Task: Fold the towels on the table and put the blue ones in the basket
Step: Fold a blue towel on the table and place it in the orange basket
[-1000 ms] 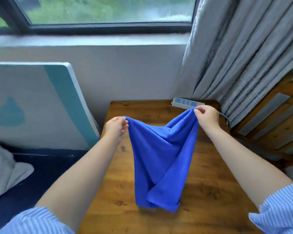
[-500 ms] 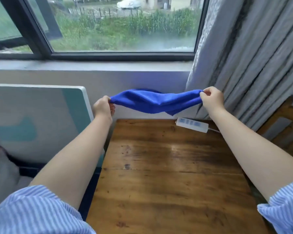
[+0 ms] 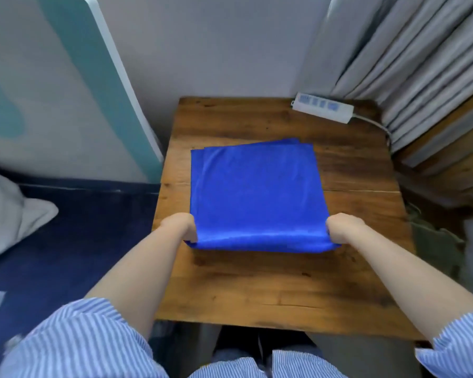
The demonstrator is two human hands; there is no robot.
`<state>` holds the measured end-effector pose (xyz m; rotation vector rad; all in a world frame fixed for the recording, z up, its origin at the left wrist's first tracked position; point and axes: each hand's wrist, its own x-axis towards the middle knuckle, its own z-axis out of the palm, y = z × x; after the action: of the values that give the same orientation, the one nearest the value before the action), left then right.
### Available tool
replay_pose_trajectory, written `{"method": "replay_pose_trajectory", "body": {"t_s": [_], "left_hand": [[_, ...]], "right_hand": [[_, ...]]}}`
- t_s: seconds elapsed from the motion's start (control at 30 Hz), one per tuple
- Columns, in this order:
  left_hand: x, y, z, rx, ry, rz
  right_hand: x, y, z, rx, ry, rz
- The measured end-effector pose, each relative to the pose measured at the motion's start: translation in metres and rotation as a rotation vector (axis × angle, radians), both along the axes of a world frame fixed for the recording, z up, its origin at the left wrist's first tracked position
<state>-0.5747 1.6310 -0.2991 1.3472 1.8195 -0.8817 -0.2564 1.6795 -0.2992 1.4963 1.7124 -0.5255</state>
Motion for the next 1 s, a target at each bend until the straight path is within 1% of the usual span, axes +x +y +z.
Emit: {"method": "replay_pose_trajectory", "body": {"t_s": [0.07, 0.17, 0.23, 0.3, 0.37, 0.4, 0.43, 0.5, 0.6, 0.83, 0.9, 1.0], "left_hand": [[0.003, -0.012, -0.01, -0.076, 0.026, -0.043], [0.005, -0.028, -0.023, -0.101, 0.05, -0.055], [0.006, -0.041, -0.032, -0.135, 0.08, -0.102], [0.009, -0.05, -0.036, -0.217, 0.082, -0.158], [0.009, -0.054, -0.042, -0.296, 0.074, -0.207], [0.009, -0.055, -0.04, -0.301, 0.081, -0.239], [0.008, -0.054, -0.042, -0.269, 0.079, -0.233], [0.007, -0.043, -0.041, -0.139, 0.083, -0.229], [0.008, -0.015, -0.035, 0.064, 0.101, -0.223], [0.026, 0.06, -0.028, 0.191, 0.119, -0.215], [0.031, 0.078, -0.029, 0.223, 0.107, -0.205], [0.036, 0.101, -0.035, 0.276, 0.068, -0.172]], "right_hand": [[0.0, -0.013, -0.008, -0.081, -0.042, 0.083], [-0.001, -0.027, -0.021, -0.172, -0.064, 0.169], [-0.005, -0.037, -0.027, -0.268, -0.082, 0.225], [-0.007, -0.045, -0.032, -0.373, -0.131, 0.277], [-0.007, -0.046, -0.036, -0.423, -0.168, 0.27], [-0.007, -0.043, -0.038, -0.425, -0.166, 0.28], [-0.008, -0.039, -0.038, -0.398, -0.159, 0.299], [-0.008, -0.025, -0.038, -0.316, -0.111, 0.308], [-0.011, 0.001, -0.038, -0.183, -0.018, 0.25], [-0.022, 0.064, -0.036, 0.116, 0.156, 0.168], [-0.023, 0.08, -0.036, 0.207, 0.194, 0.168], [-0.021, 0.101, -0.039, 0.288, 0.231, 0.161]]}}
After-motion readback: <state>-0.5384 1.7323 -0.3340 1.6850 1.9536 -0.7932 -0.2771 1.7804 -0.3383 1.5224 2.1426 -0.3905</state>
